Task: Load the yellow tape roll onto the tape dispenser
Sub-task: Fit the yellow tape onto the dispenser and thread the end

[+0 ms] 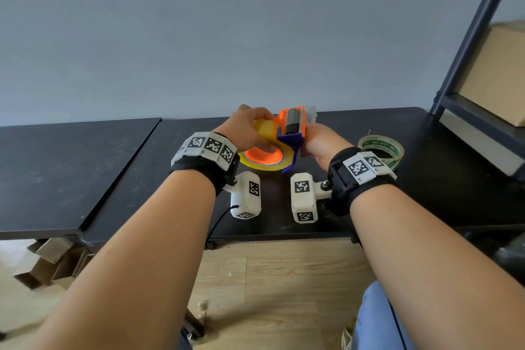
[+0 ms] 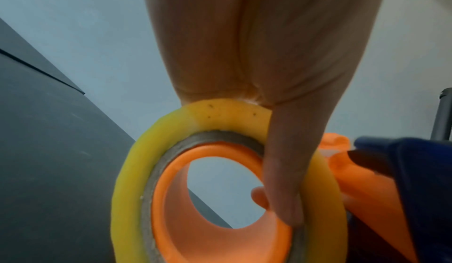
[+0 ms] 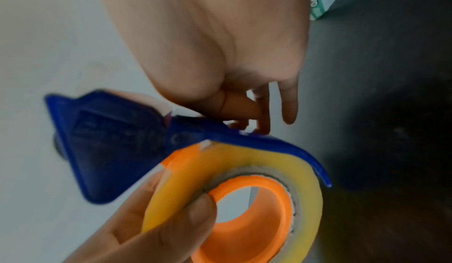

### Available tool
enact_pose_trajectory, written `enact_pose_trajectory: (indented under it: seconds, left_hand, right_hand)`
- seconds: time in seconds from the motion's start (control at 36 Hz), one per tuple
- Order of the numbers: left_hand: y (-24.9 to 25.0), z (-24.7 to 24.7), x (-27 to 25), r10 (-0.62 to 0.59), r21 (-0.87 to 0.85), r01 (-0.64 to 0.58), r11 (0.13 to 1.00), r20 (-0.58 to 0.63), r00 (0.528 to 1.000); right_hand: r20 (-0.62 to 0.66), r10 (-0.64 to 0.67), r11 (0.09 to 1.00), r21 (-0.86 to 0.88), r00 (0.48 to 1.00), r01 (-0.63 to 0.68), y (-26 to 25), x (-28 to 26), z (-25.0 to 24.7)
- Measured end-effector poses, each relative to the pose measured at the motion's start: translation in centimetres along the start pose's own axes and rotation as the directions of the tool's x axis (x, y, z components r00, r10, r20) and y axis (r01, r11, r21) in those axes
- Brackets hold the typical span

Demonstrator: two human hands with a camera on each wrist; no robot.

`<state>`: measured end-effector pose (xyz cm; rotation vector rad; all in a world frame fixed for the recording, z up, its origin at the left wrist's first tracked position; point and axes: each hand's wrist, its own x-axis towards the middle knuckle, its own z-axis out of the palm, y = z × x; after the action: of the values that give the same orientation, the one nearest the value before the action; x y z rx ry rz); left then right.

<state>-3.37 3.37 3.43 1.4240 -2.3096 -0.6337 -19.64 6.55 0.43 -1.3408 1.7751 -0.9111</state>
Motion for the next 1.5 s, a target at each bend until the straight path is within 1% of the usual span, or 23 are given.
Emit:
enact_pose_trajectory:
  seconds: [0.08,0.14,0.22,0.28,0.33,0.39,0.5,0.64,0.78,0.89,0.94,1.0,1.08,1.17,1.22,1.28,1.39,1.44,1.5]
  left_hand:
    - [0.1,0.0,-0.1,0.002,0.011,-0.002,1.000,-0.008,1.000]
    - [0.2,0.0,-0.1,0.012,0.005,-0.012,1.000,-0.013,1.000]
    - [0.4,-0.1,-0.2,0.032,0.041,-0.031,0.999,-0.015,0.999]
    - [0.5,-0.2,-0.3,0.029,0.047,-0.027,0.999,-0.034,0.999]
    - [0.3,-0.3,-0.3,0.020,0.031,-0.019,0.999,-0.059,0.998]
    - [0.3,-0.4,-0.5,0.019,-0.025,-0.022,0.999,-0.095,0.995]
    - [0.5,-0.9,-1.0,0.036,-0.148,-0.066,0.987,-0.198,0.979]
    - [1.5,-1.2,-1.8,0.076,-0.223,-0.148,0.963,-0.303,0.950]
    - [2.8,-1.4,-2.0,0.094,-0.254,-0.189,0.948,-0.344,0.934]
    - [3.1,-1.6,-1.8,0.076,-0.251,-0.168,0.953,-0.338,0.938]
    - [2.8,-1.6,-1.5,0.060,-0.255,-0.158,0.954,-0.353,0.934]
    - [2.6,-1.6,-1.3,0.038,-0.261,-0.154,0.953,-0.401,0.915]
    - [2.2,-1.6,-1.1,-0.012,-0.287,-0.150,0.946,-0.495,0.869]
    - [1.9,-1.5,-0.9,-0.065,-0.319,-0.132,0.939,-0.540,0.839]
    - [1.6,-1.5,-0.7,-0.105,-0.328,-0.106,0.939,-0.566,0.818]
    - [1.4,-1.6,-0.6,-0.131,-0.303,-0.072,0.950,-0.598,0.791]
    - [1.1,-2.4,-0.4,-0.167,-0.275,-0.022,0.961,-0.643,0.747]
    - [0.8,-2.5,-0.3,-0.172,-0.259,-0.011,0.966,-0.672,0.721]
    - [0.4,-2.5,-0.2,-0.166,-0.245,-0.018,0.969,-0.710,0.684]
  right_hand:
    - [0.010,0.029,0.999,-0.043,1.000,-0.028,0.1,0.1,0.0]
    - [0.031,0.026,0.998,-0.057,0.999,-0.024,0.2,-0.1,0.0]
    - [0.046,0.008,1.000,0.010,0.999,-0.009,0.8,0.1,-0.2]
    - [0.082,-0.008,0.999,0.035,0.997,0.005,0.9,-0.1,-0.3]
    - [0.139,-0.020,0.999,0.041,0.990,0.015,0.8,-0.3,-0.1]
    - [0.161,-0.034,0.997,0.073,0.986,0.023,0.8,-0.3,0.1]
    - [0.127,-0.014,0.989,0.148,0.992,-0.005,1.0,0.0,0.2]
    - [0.105,0.007,0.988,0.155,0.994,-0.023,0.8,-0.1,0.5]
    - [0.066,0.021,0.980,0.194,0.998,-0.034,0.2,-0.3,0.6]
    - [0.050,0.028,0.977,0.211,0.998,-0.038,-0.2,-0.7,0.4]
    - [0.046,0.031,0.970,0.239,0.998,-0.041,-0.3,-0.8,0.4]
    - [0.038,0.036,0.964,0.264,0.999,-0.044,-0.6,-1.0,0.3]
    - [0.023,0.049,0.940,0.337,0.999,-0.054,-1.0,-1.4,0.5]
    - [0.047,0.040,0.909,0.412,0.998,-0.056,-1.4,-2.0,0.8]
    - [0.067,0.013,0.904,0.426,0.998,-0.041,-1.4,-2.3,0.9]
    - [0.084,-0.016,0.910,0.414,0.996,-0.020,-1.3,-2.3,0.8]
    - [0.092,-0.039,0.946,0.324,0.995,0.007,-1.3,-2.4,1.0]
    - [0.096,-0.046,0.957,0.289,0.994,0.017,-1.4,-2.5,1.1]
    - [0.095,-0.043,0.963,0.268,0.995,0.016,-1.4,-2.5,1.2]
